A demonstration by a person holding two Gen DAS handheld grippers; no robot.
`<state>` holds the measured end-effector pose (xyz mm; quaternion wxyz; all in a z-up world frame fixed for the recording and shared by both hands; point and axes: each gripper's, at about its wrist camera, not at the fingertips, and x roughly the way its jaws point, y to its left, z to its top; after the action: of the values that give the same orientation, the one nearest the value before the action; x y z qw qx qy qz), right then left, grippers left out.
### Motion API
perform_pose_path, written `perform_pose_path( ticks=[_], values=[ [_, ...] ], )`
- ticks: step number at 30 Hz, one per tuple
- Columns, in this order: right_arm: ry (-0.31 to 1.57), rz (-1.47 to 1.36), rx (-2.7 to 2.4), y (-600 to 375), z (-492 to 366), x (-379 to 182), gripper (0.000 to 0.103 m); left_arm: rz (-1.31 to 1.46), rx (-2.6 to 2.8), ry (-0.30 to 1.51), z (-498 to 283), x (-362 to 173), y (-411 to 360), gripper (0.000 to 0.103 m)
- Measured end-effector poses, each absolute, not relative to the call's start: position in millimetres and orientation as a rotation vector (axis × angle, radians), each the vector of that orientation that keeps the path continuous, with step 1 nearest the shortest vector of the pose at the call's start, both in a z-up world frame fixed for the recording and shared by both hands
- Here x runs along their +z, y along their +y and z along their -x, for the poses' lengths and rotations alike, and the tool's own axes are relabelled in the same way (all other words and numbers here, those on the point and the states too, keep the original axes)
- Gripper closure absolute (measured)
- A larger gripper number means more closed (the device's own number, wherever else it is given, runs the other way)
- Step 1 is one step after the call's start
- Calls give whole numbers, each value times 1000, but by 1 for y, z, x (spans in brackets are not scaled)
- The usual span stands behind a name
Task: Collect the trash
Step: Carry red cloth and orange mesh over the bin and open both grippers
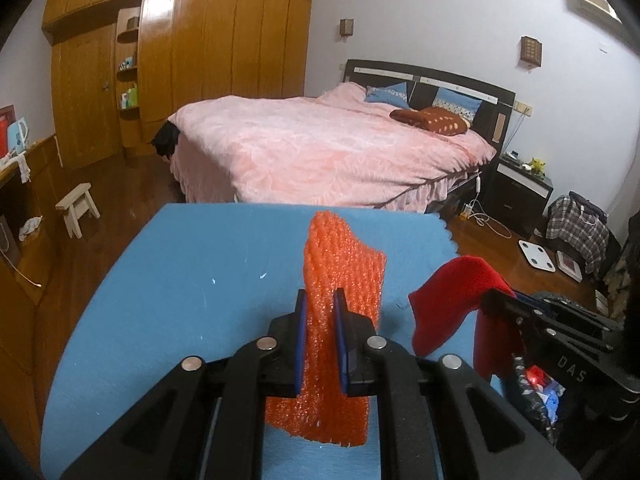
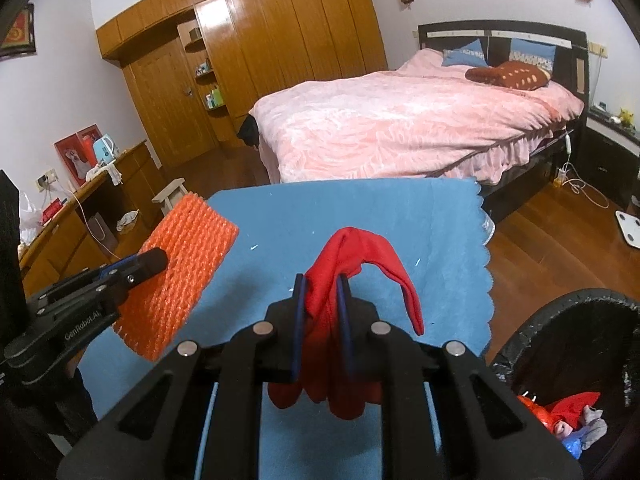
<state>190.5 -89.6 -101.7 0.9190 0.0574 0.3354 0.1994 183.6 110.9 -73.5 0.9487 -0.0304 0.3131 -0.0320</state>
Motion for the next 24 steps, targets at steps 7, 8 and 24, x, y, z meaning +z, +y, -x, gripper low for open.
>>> perform_pose_path(
  ticks=[7,8,24],
  values=[
    [654,-116,399,-104,-174,-81,88,72,-95,621,-176,-57,99,90],
    [649,-116,396,-107,-172,-78,88,70,-100,618,-176,-55,96,90],
    [572,-122,277,-183,-124,-40,88,22,-248,569,-155,-27,19,90]
  ],
)
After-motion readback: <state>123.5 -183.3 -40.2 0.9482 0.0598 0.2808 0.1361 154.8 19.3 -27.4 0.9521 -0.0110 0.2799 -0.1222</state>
